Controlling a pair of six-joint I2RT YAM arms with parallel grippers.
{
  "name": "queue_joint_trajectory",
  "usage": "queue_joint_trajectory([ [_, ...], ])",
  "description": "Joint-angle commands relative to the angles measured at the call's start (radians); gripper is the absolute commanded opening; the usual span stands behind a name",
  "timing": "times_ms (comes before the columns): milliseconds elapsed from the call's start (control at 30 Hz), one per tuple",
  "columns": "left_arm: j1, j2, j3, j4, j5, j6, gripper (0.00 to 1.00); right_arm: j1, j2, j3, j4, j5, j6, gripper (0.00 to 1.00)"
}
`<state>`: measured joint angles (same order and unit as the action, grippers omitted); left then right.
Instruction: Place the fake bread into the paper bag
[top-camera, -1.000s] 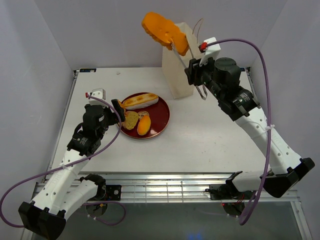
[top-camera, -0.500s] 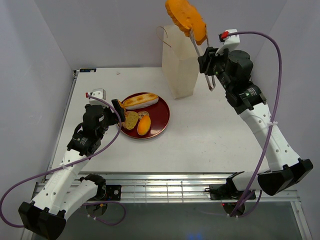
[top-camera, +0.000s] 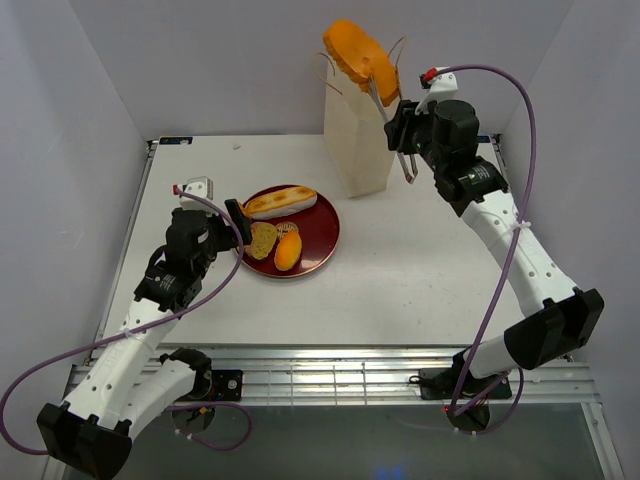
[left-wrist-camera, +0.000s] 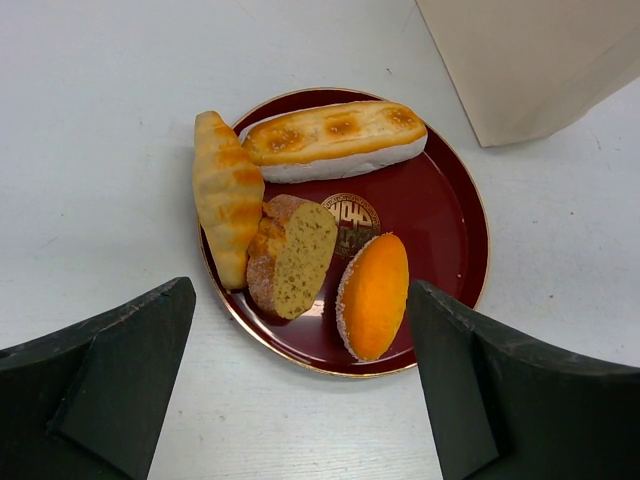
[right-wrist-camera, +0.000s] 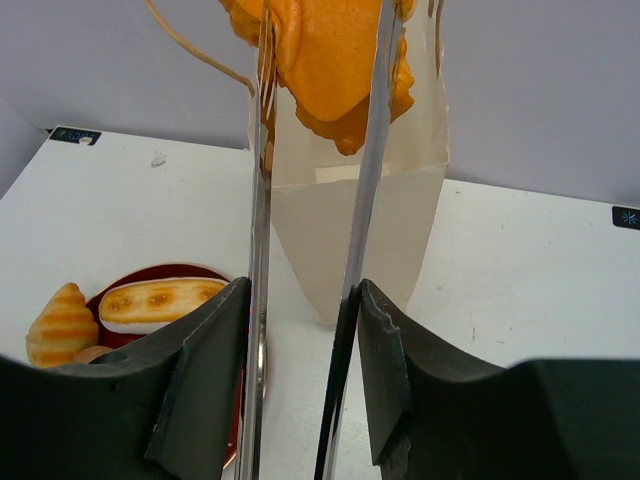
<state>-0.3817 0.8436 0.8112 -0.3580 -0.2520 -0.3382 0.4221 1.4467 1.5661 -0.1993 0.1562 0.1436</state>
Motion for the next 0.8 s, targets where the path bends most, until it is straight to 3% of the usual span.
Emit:
queue_joint_trajectory([
  [0,0.000,0.000,0.000,0.011,0.020,-0.001,0.97,-0.009,-0.011,-0.009,0.133,0.002,0.022,0.32],
  [367,0.000,0.000,0.000,0.013,0.031,-0.001,0.97,-0.022,0.026,-0.020,0.153,-0.006,0.050,0.36],
  [767,0.000,0.003,0.002,0.013,0.034,0.001,0.97,-0.039,0.032,-0.031,0.158,-0.023,0.053,0.55],
])
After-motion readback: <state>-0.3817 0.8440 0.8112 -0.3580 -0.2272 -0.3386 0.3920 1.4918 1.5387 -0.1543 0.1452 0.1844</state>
